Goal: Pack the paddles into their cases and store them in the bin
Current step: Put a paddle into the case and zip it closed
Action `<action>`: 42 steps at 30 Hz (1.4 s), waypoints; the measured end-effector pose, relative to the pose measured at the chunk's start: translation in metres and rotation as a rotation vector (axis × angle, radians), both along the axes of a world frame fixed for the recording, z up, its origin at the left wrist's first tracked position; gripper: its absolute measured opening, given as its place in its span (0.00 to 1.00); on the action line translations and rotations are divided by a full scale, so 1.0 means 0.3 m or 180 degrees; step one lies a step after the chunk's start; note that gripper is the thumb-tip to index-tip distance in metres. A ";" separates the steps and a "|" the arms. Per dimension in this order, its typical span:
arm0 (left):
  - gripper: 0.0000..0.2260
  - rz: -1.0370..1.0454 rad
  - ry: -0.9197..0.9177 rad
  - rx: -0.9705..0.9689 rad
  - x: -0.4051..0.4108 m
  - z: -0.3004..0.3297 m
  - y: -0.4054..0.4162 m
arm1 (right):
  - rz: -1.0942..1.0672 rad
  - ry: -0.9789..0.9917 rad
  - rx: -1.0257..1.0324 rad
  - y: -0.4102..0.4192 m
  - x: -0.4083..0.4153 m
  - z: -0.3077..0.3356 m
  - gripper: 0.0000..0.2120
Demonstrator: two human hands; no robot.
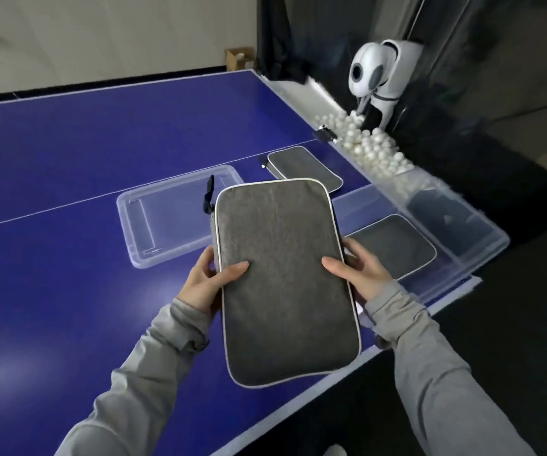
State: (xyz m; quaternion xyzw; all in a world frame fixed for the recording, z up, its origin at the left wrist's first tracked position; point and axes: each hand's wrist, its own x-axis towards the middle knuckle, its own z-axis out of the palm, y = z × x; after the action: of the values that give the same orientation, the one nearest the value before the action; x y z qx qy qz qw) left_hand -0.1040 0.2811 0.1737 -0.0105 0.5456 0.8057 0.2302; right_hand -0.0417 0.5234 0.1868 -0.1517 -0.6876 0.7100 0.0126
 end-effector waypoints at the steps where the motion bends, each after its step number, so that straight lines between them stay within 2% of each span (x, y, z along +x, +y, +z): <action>1: 0.17 0.0020 0.0041 0.0046 0.014 0.018 0.063 | 0.0002 0.0067 -0.0021 0.059 0.010 0.026 0.12; 6: 0.22 0.0529 -0.0002 0.0356 0.079 0.066 0.371 | 0.0136 0.0196 -0.0046 0.375 0.105 0.121 0.15; 8: 0.21 0.0736 -0.0080 0.0602 0.101 0.070 0.484 | 0.0022 0.0172 -0.0441 0.486 0.162 0.129 0.20; 10: 0.20 0.0899 -0.0149 0.0892 0.125 0.075 0.594 | -0.0076 0.0123 -0.0951 0.560 0.212 0.126 0.20; 12: 0.19 0.1166 -0.0171 0.1096 0.144 0.075 0.700 | -0.0280 0.0161 -0.1318 0.594 0.236 0.108 0.22; 15: 0.17 0.1549 -0.0124 0.1257 0.169 0.085 0.838 | -0.0798 0.0180 -0.1507 0.602 0.217 0.076 0.33; 17: 0.18 0.1734 -0.0027 0.1245 0.175 0.085 0.906 | -0.1174 0.0262 -0.1538 0.619 0.186 0.064 0.32; 19: 0.21 0.1750 0.0046 0.1152 0.166 0.084 0.953 | -0.1426 0.0311 -0.1571 0.653 0.152 0.061 0.28; 22: 0.22 0.1507 0.0376 0.0781 0.133 0.067 0.986 | -0.1414 0.0387 -0.1739 0.727 0.098 0.074 0.28; 25: 0.19 0.0976 0.0837 0.0223 0.085 0.049 0.953 | -0.1269 0.0525 -0.1644 0.814 0.045 0.098 0.19; 27: 0.22 0.0638 0.0947 -0.0006 0.025 0.052 0.899 | -0.1134 0.0532 -0.1500 0.886 0.009 0.116 0.16; 29: 0.30 0.0833 0.0751 0.0381 -0.036 0.069 0.817 | -0.0959 0.0477 -0.1302 0.967 -0.024 0.133 0.15; 31: 0.24 0.0688 0.0449 0.0642 -0.098 0.087 0.761 | -0.0753 0.0374 -0.1082 1.046 -0.064 0.140 0.16; 32: 0.21 0.0487 0.0388 0.0456 -0.122 0.095 0.756 | -0.0635 0.0316 -0.0971 1.077 -0.086 0.139 0.17; 33: 0.22 0.0314 0.0371 0.0179 -0.137 0.100 0.761 | -0.0520 0.0257 -0.0870 1.107 -0.108 0.135 0.18; 35: 0.30 0.0175 0.0358 -0.0298 -0.155 0.093 0.813 | -0.0337 0.0144 -0.0739 1.158 -0.154 0.116 0.20; 39: 0.24 0.0559 0.0116 -0.0840 -0.134 0.016 0.935 | -0.0038 -0.0124 -0.0590 1.253 -0.249 0.054 0.27; 42: 0.27 0.0721 -0.0081 -0.1041 -0.106 -0.050 1.009 | 0.0258 -0.0362 -0.0428 1.319 -0.318 0.000 0.29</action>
State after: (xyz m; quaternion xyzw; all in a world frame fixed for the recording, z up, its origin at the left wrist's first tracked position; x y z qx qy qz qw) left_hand -0.1357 0.5837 0.1586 -0.1192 0.6616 0.7269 0.1401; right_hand -0.1372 0.9191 0.1868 -0.1643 -0.6435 0.7448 -0.0654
